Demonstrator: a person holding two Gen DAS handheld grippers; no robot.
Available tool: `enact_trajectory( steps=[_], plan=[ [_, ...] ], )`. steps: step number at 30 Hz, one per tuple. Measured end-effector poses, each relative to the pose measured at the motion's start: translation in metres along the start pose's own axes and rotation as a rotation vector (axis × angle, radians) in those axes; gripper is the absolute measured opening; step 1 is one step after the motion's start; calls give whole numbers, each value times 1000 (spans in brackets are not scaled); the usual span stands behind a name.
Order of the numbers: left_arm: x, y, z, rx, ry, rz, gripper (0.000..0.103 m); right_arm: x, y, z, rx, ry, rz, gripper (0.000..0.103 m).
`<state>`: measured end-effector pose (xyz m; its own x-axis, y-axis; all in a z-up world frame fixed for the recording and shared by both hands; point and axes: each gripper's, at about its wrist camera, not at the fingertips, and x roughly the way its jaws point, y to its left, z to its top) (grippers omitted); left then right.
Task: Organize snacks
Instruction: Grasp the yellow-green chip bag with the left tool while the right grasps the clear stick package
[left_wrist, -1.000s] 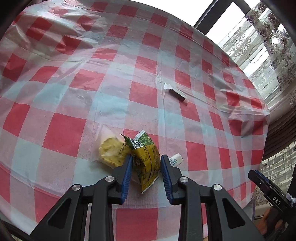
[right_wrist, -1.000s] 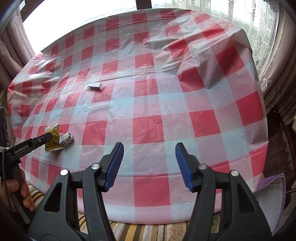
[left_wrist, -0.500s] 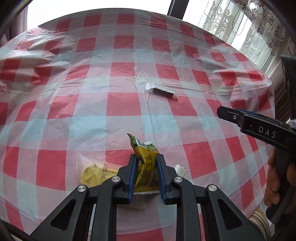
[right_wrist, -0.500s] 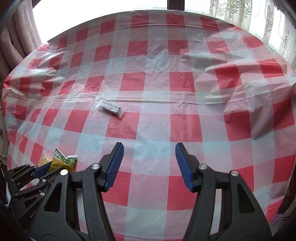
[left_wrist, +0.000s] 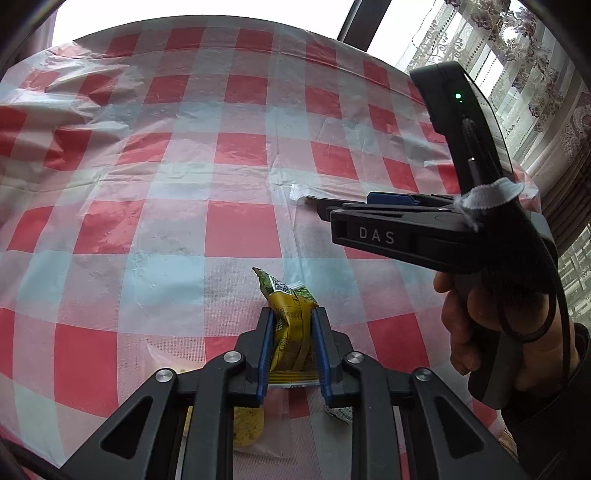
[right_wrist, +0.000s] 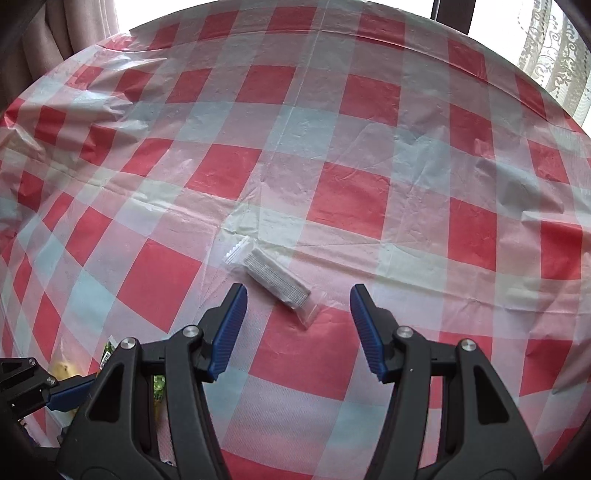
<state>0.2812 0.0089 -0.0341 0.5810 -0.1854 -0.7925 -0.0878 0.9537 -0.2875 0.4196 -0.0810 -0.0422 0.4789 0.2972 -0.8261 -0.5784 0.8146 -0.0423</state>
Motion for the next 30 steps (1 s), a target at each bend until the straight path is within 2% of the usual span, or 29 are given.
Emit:
enact_trajectory(
  steps=[3, 5, 7, 9, 18, 25, 30],
  plan=[
    [0, 1, 0, 0, -4, -2, 22, 9, 2, 5, -8, 3, 17, 59],
    [1, -1, 0, 12, -9, 8, 22, 11, 1, 8, 0, 10, 46, 48],
    [2, -2, -1, 25, -4, 20, 23, 9, 2, 8, 3, 12, 39, 29],
    [3, -3, -2, 29, 0, 29, 26, 7, 2, 5, 0, 15, 35, 20],
    [0, 2, -3, 7, 1, -14, 20, -24, -14, -37, 109, 14, -8, 19],
    [-13, 3, -4, -12, -43, -27, 19, -60, -27, -74, 195, 1, -20, 19],
    [-28, 3, -5, -24, -84, -28, 19, -82, -21, -94, 213, -9, -18, 19]
  ],
)
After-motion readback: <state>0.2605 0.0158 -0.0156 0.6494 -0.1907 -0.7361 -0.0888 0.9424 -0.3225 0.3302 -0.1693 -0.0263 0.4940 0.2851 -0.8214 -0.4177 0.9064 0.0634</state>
